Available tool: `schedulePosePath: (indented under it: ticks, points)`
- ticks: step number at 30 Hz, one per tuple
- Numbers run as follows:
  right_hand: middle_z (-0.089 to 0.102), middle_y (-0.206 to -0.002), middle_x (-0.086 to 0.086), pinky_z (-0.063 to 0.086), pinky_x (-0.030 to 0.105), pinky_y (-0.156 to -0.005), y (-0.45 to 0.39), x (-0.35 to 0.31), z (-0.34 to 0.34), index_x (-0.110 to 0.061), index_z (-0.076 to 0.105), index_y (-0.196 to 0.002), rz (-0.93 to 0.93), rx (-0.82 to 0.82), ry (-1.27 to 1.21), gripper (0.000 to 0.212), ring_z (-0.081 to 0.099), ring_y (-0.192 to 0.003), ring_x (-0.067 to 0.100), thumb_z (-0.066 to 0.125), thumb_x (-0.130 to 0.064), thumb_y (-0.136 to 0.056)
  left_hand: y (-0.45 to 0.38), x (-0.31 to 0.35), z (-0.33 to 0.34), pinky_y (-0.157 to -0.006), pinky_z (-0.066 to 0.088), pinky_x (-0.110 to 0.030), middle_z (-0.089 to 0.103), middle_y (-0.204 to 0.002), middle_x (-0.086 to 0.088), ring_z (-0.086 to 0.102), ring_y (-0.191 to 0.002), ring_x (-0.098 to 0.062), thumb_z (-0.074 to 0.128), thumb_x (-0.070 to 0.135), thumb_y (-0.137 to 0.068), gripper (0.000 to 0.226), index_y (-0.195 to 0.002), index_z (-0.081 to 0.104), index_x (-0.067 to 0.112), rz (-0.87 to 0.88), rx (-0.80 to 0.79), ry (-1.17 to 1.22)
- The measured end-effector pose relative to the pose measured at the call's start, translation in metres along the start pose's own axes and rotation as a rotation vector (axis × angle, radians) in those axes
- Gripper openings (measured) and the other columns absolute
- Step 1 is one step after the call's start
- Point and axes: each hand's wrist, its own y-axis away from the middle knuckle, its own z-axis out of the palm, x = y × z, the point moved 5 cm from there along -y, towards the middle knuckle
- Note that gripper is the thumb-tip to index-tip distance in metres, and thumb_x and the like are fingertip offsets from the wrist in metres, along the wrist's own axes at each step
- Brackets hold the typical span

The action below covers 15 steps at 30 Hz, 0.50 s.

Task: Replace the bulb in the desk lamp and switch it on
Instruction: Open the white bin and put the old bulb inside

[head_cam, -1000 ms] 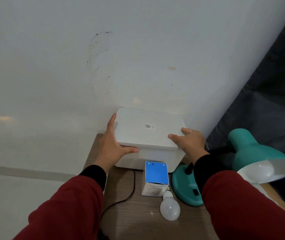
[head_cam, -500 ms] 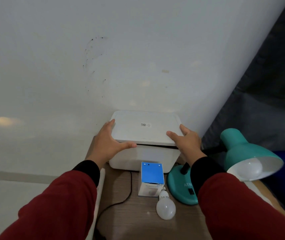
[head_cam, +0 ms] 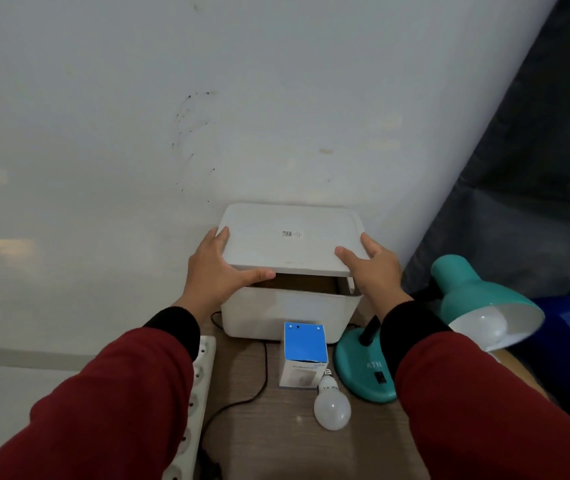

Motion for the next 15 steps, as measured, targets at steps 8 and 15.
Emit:
schedulePosePath:
  ticks: [8,15]
  points:
    - [0.042,-0.148,0.008,0.028,0.023,-0.110,0.068,0.008,-0.021,-0.010,0.039,-0.144,-0.004,-0.001,0.003,0.069,0.039,-0.137,0.020,0.068,-0.033,-0.085,0.059,0.015,-0.023,-0.113,0.024,-0.028,0.028,-0.151,-0.002,0.027,-0.139,-0.020,0.081,0.053,-0.058,0.114,-0.147,0.025,0.008,0.060,-0.022,-0.089]
    - [0.042,-0.148,0.010,0.030,0.033,-0.114,0.158,0.056,-0.047,-0.013,0.037,-0.145,0.040,-0.013,0.080,0.070,0.038,-0.137,0.027,0.065,-0.038,-0.085,0.155,0.007,-0.021,-0.112,0.025,-0.028,0.026,-0.152,-0.002,0.027,-0.139,-0.020,0.080,0.055,-0.059,0.115,-0.148,0.022,0.009,0.077,-0.074,-0.134]
